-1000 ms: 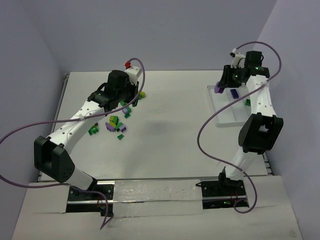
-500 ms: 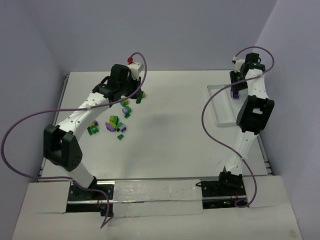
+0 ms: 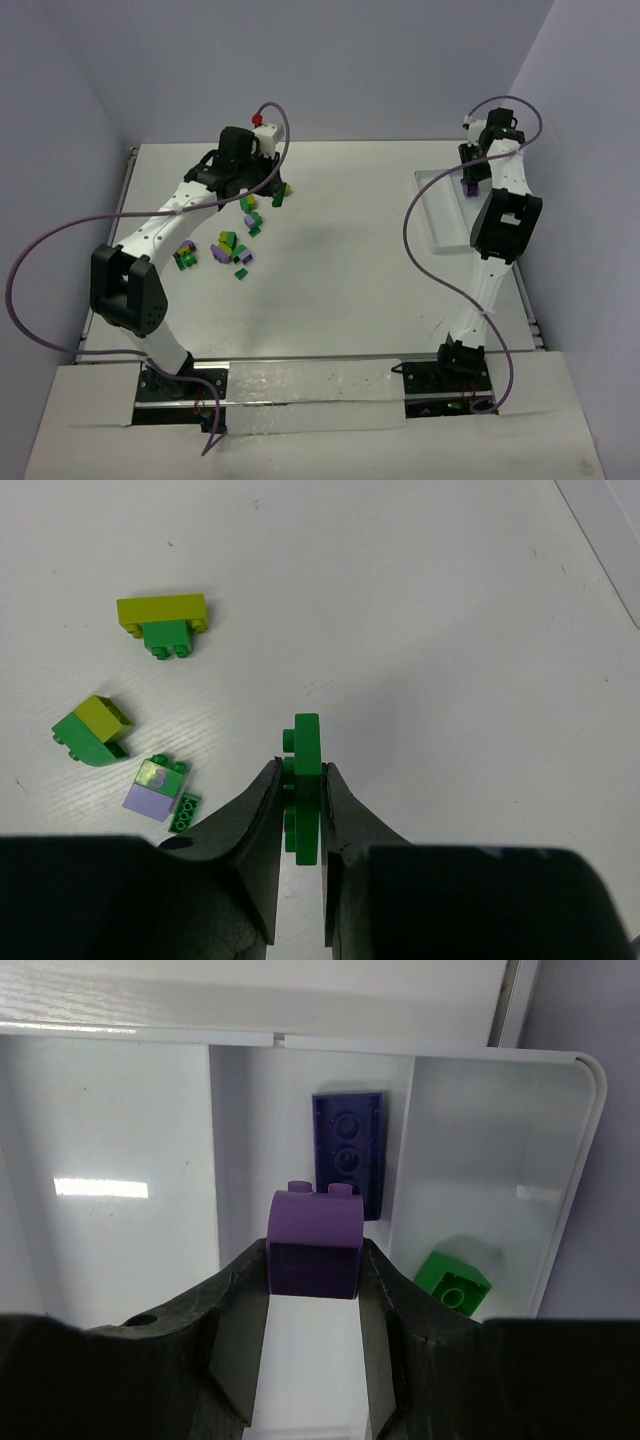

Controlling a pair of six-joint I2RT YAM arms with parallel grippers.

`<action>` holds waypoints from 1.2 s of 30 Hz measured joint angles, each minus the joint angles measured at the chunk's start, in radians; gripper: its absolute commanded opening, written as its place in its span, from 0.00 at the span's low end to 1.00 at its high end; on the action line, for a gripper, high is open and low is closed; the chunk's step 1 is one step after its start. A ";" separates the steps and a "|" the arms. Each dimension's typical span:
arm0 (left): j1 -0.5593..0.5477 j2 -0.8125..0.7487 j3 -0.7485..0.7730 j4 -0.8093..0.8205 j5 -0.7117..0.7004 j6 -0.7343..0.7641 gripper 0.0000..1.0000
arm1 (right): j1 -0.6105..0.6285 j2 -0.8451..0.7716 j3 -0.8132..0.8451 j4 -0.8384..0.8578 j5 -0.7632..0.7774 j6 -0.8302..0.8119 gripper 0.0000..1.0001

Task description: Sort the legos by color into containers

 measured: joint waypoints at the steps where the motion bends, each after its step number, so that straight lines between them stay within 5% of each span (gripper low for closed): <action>1: 0.004 0.000 0.000 0.000 0.006 -0.003 0.00 | 0.001 0.004 0.003 0.002 -0.001 0.001 0.64; 6: 0.031 0.000 0.000 0.000 0.042 -0.025 0.00 | 0.009 0.013 0.014 0.004 -0.011 0.010 0.93; 8: 0.041 0.000 0.000 0.000 0.052 -0.034 0.00 | 0.016 0.013 0.019 0.005 -0.017 0.010 0.96; 15: 0.058 -0.025 -0.018 0.023 0.131 -0.074 0.00 | 0.041 -0.032 -0.015 0.002 -0.089 0.056 0.91; 20: 0.080 -0.125 -0.097 0.129 0.334 -0.167 0.00 | 0.089 -0.316 -0.232 0.029 -0.367 0.141 0.89; 27: 0.119 -0.220 -0.294 0.509 0.707 -0.466 0.00 | 0.407 -0.720 -0.460 0.209 -0.788 0.342 0.80; 36: 0.138 -0.254 -0.407 0.861 0.862 -0.755 0.00 | 0.527 -0.762 -0.658 0.448 -1.004 0.639 0.80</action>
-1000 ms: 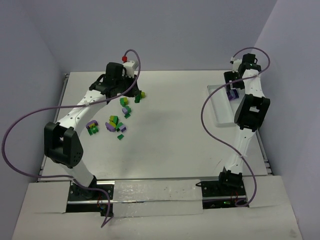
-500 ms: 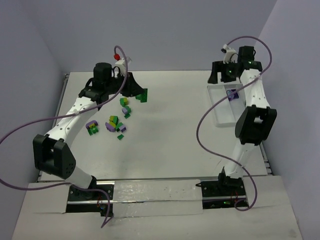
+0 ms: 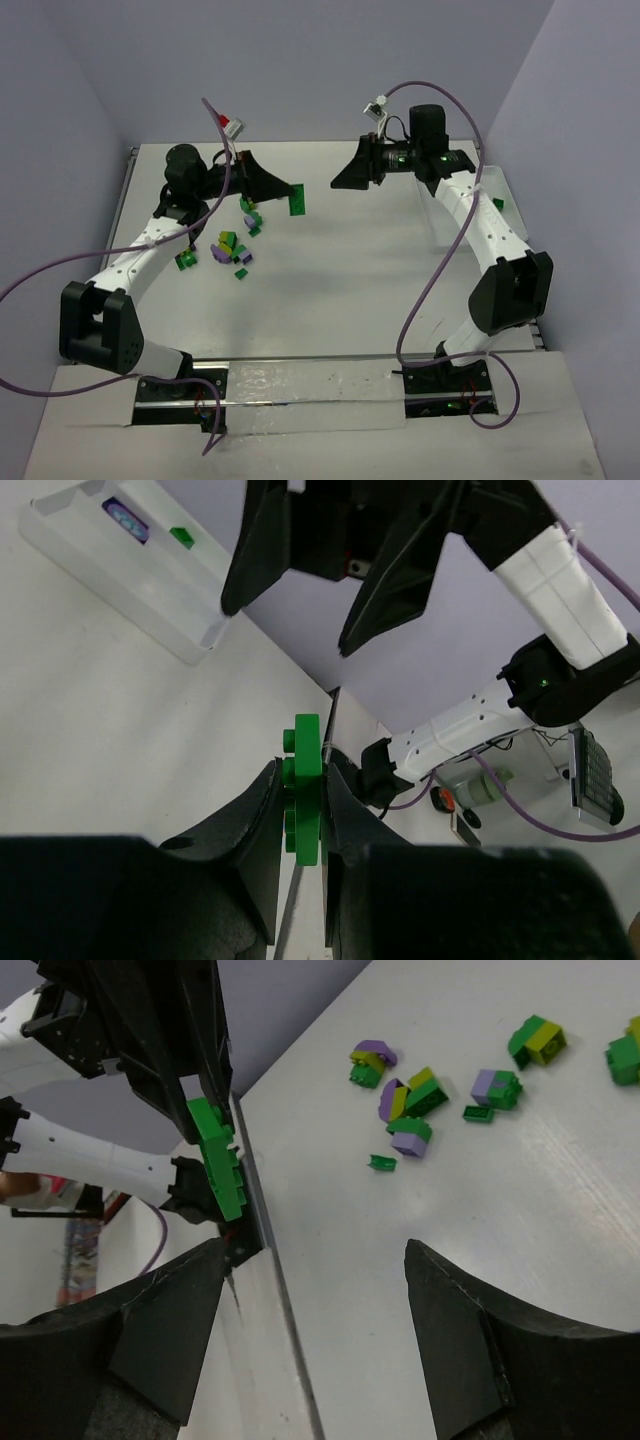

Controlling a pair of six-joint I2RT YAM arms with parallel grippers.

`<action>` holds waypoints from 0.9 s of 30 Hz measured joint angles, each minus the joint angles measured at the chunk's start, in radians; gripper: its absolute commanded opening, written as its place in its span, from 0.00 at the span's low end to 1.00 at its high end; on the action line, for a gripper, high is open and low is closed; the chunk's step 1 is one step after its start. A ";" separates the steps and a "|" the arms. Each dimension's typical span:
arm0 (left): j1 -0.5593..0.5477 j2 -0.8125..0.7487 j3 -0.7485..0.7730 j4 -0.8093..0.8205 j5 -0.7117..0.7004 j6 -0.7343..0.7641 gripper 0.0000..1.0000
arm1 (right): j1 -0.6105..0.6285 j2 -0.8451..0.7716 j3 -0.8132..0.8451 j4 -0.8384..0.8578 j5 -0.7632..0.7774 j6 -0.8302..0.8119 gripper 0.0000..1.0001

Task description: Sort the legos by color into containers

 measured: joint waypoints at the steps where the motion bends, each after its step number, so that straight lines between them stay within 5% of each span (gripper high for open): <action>1: 0.001 -0.003 -0.002 0.031 0.004 -0.022 0.00 | 0.012 0.000 -0.013 0.019 -0.004 0.024 0.80; 11: 0.001 -0.006 -0.004 0.150 0.014 -0.126 0.00 | 0.144 0.000 -0.025 0.131 -0.040 0.131 0.78; 20: 0.001 -0.006 -0.004 0.157 0.013 -0.142 0.01 | 0.194 0.016 -0.017 0.155 -0.039 0.139 0.57; 22: 0.001 -0.006 -0.005 0.157 0.013 -0.143 0.01 | 0.207 0.023 -0.015 0.155 -0.037 0.138 0.51; 25: 0.001 -0.006 -0.005 0.157 0.013 -0.144 0.05 | 0.220 0.029 -0.007 0.157 -0.033 0.138 0.26; 26: 0.001 -0.006 -0.005 0.157 0.013 -0.144 0.14 | 0.224 0.030 -0.005 0.159 -0.031 0.138 0.18; 27: 0.001 -0.006 -0.005 0.156 0.013 -0.144 0.34 | 0.225 0.030 -0.003 0.160 -0.030 0.135 0.07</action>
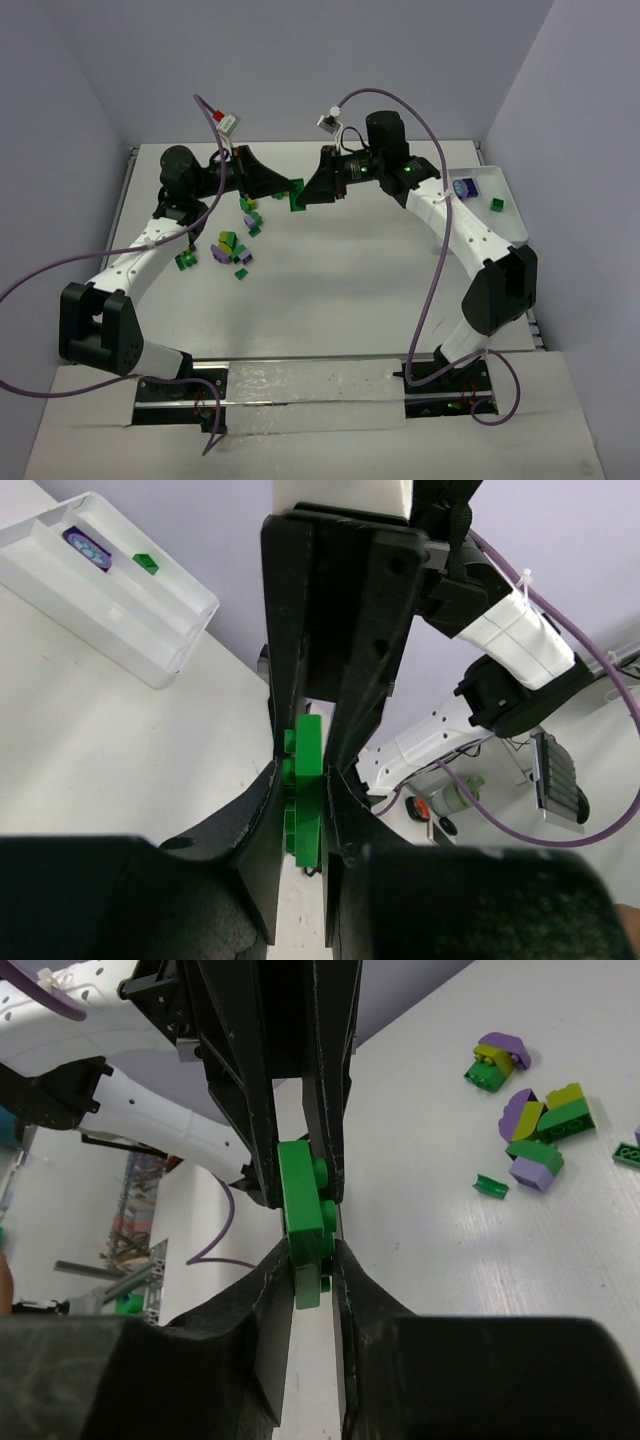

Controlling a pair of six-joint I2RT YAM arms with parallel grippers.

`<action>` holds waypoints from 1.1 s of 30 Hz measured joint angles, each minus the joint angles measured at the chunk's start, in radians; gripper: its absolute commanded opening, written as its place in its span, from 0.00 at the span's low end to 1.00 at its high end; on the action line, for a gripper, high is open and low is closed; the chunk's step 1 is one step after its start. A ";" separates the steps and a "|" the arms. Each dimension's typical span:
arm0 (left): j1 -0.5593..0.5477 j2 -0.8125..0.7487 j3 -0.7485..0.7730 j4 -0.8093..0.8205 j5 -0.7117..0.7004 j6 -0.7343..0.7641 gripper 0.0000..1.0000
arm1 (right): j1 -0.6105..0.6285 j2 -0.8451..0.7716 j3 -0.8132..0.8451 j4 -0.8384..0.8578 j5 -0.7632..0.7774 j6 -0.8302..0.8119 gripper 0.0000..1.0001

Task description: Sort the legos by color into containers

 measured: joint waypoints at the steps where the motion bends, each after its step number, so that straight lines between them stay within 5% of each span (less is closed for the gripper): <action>1: 0.000 -0.001 0.000 0.000 -0.001 0.003 0.56 | 0.001 0.000 0.002 -0.003 0.004 -0.001 0.01; 2: 0.000 -0.002 0.000 -0.004 -0.004 0.009 0.68 | 0.001 0.000 0.004 -0.004 0.007 -0.004 0.00; 3: 0.001 -0.004 0.003 -0.020 -0.009 0.031 0.91 | -0.001 0.000 0.004 -0.009 0.013 -0.009 0.00; 4: 0.002 -0.005 0.010 -0.061 -0.016 0.050 0.99 | -0.005 0.000 0.004 -0.015 0.016 -0.015 0.00; 10: 0.043 -0.007 0.113 -0.426 -0.135 0.287 0.99 | -0.123 -0.017 0.006 -0.175 0.117 -0.166 0.00; 16: 0.081 -0.007 0.285 -0.777 -0.375 0.575 0.99 | -0.427 -0.039 0.026 -0.461 0.478 -0.486 0.00; 25: 0.081 -0.020 0.291 -0.932 -0.584 0.747 0.99 | -0.806 0.085 0.101 -0.580 0.931 -0.768 0.00; 33: 0.081 0.043 0.364 -1.029 -0.635 0.816 0.99 | -0.871 0.347 0.234 -0.573 1.104 -0.826 0.00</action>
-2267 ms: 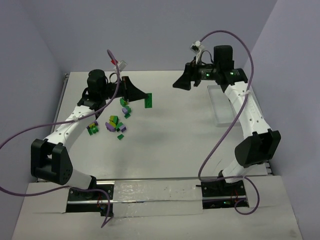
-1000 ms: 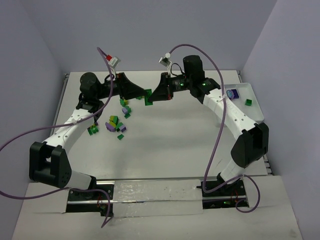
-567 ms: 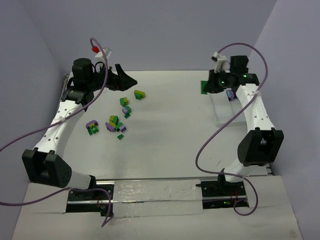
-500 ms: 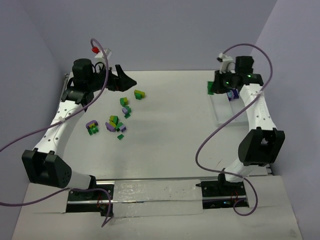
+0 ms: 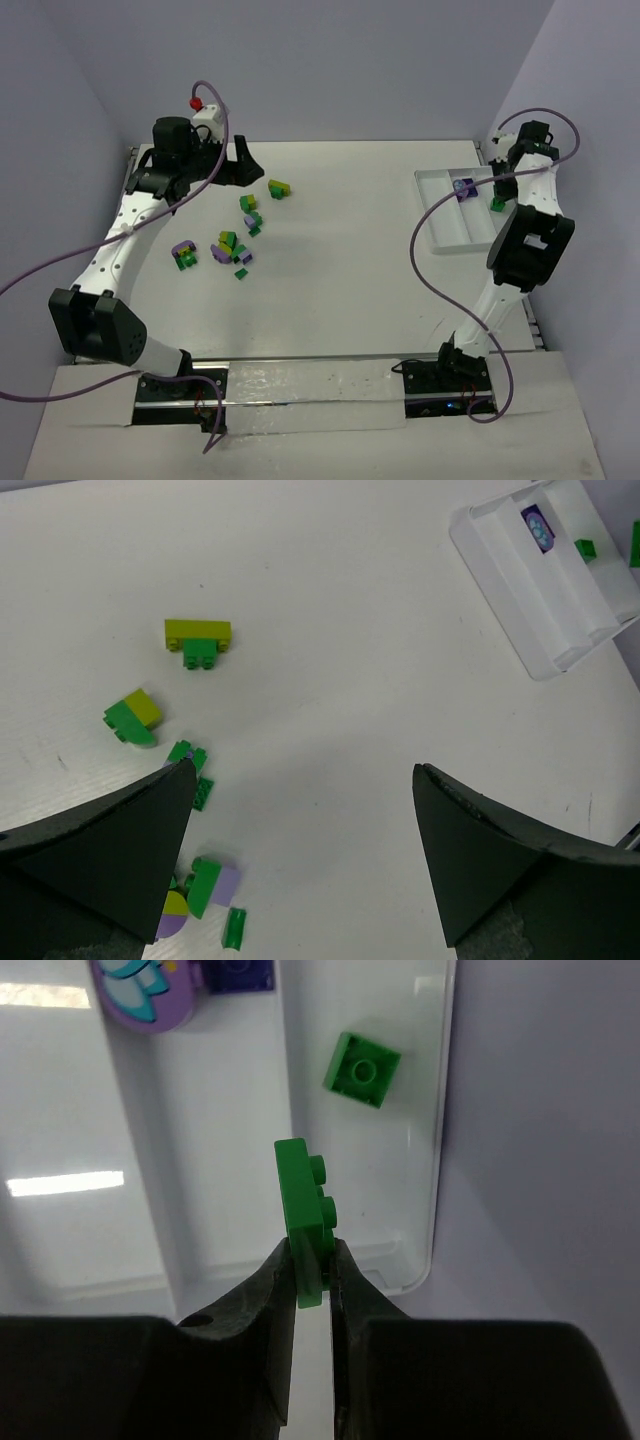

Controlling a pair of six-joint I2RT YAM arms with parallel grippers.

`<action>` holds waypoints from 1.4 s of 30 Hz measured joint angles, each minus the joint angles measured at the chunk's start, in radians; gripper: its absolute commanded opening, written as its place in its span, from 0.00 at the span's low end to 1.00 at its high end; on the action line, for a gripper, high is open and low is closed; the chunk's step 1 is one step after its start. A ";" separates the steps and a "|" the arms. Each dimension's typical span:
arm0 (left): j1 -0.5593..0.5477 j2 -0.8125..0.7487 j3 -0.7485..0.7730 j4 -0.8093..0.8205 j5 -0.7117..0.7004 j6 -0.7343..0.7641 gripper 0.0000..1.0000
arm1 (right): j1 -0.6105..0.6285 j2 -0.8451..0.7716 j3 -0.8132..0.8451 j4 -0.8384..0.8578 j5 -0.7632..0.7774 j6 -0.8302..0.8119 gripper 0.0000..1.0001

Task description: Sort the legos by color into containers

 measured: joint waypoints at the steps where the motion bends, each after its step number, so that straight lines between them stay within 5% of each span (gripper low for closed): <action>1: 0.000 0.005 0.005 -0.010 -0.002 0.007 0.99 | -0.001 0.028 0.018 0.007 0.014 -0.003 0.00; 16: 0.000 0.058 0.046 -0.046 -0.047 0.059 0.99 | -0.002 0.300 0.283 0.077 0.093 -0.007 0.04; 27: 0.000 0.058 0.046 -0.048 -0.093 0.087 0.99 | 0.023 0.402 0.414 0.081 0.123 -0.018 0.69; 31: 0.000 0.058 0.045 -0.049 -0.118 0.102 0.99 | 0.054 0.403 0.414 0.081 0.136 -0.017 0.77; 35: 0.005 0.057 0.023 -0.049 -0.145 0.128 0.99 | 0.095 0.399 0.412 0.070 0.136 -0.010 0.97; 42: 0.108 0.051 -0.086 -0.119 -0.209 0.231 0.91 | 0.182 0.254 0.357 0.027 0.096 0.018 1.00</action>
